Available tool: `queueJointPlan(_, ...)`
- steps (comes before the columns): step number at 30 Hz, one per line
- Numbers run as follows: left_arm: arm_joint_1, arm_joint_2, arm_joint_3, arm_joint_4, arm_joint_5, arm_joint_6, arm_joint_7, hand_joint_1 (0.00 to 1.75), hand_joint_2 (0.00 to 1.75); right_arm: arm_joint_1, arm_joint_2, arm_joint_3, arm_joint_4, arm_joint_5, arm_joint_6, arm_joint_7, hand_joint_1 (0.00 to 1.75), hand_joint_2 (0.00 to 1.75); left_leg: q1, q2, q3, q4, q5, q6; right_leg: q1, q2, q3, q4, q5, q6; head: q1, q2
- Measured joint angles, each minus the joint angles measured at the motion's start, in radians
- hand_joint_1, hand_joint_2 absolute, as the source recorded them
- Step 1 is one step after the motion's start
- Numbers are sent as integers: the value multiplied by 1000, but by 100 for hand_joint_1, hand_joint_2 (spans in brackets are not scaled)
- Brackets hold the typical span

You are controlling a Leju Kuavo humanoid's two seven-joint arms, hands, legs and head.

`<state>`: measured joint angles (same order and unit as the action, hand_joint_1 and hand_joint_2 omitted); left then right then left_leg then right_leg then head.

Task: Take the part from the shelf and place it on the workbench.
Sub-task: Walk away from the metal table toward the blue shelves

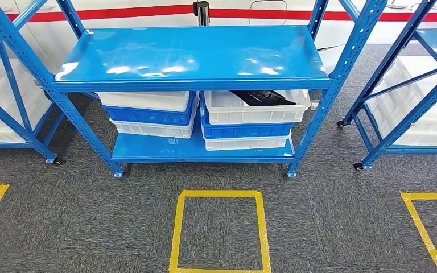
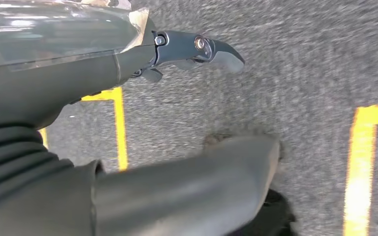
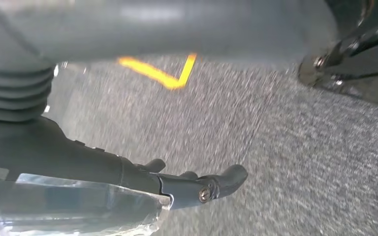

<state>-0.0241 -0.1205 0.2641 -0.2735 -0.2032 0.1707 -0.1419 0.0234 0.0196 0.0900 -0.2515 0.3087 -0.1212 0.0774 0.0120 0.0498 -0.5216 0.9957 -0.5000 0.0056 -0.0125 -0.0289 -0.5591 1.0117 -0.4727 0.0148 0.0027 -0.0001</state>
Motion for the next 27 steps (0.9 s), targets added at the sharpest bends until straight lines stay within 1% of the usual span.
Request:
queueJointPlan(9,103,66,-141,-66,123,-101,84,0,0,73,-11,-41,-74,-187,71,-45,0,0,0,0,0,0,0,0,0,0,0,0,0,0,0,0)
queueJointPlan(14,144,92,-200,-94,185,-153,127,0,0,101,-16,-60,-105,-282,107,-67,0,0,0,0,0,0,0,0,0,0,0,0,0,0,0,0)
queueJointPlan(21,158,101,-231,-108,201,-166,138,0,0,111,-19,-68,-121,-306,120,-74,0,0,-1,0,1,0,0,0,0,0,0,0,0,0,0,0)
queueJointPlan(27,161,102,-236,-110,201,-166,140,0,0,113,-21,-68,-126,-307,121,-74,0,0,-1,0,1,0,0,0,0,0,0,0,0,0,0,0)
